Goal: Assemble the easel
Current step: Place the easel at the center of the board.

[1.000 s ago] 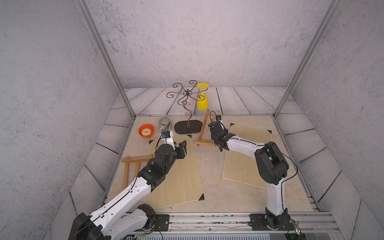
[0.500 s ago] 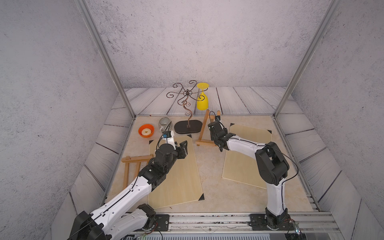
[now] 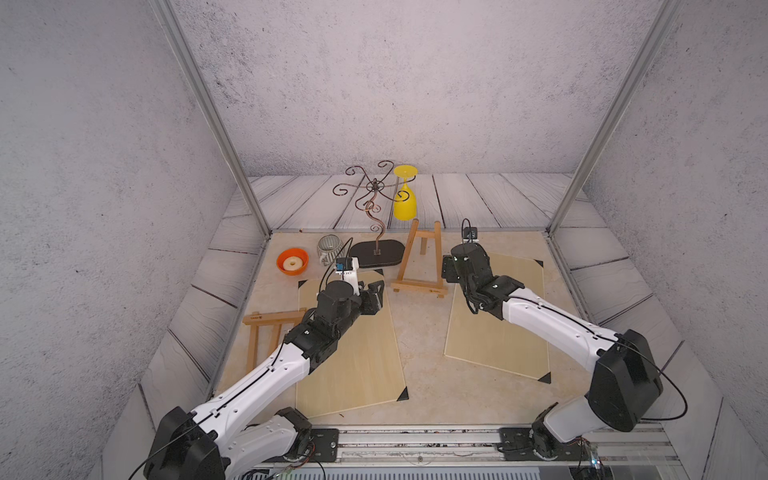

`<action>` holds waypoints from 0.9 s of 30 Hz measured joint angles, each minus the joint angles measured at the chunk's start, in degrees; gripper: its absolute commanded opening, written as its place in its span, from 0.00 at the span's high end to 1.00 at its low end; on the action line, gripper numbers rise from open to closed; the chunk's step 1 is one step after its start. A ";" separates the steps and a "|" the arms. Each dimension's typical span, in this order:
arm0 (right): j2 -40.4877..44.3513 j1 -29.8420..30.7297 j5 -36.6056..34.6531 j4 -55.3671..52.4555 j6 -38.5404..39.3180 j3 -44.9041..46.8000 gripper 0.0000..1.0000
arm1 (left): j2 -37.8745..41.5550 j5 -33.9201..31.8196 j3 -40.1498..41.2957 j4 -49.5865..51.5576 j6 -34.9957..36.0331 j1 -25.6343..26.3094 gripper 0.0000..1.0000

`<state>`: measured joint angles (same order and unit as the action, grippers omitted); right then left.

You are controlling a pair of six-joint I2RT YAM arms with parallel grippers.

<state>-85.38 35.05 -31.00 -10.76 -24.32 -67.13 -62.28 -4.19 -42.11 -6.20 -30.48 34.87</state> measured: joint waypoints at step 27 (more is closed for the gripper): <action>20.83 -54.07 27.96 -29.94 -14.27 26.18 0.01 | -32.76 11.54 -21.33 3.41 -5.86 19.06 0.29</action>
<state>-64.55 -19.03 -3.05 -40.71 -38.59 -40.95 -95.04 7.35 -63.44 -2.79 -36.34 53.93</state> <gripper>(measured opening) 0.988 0.713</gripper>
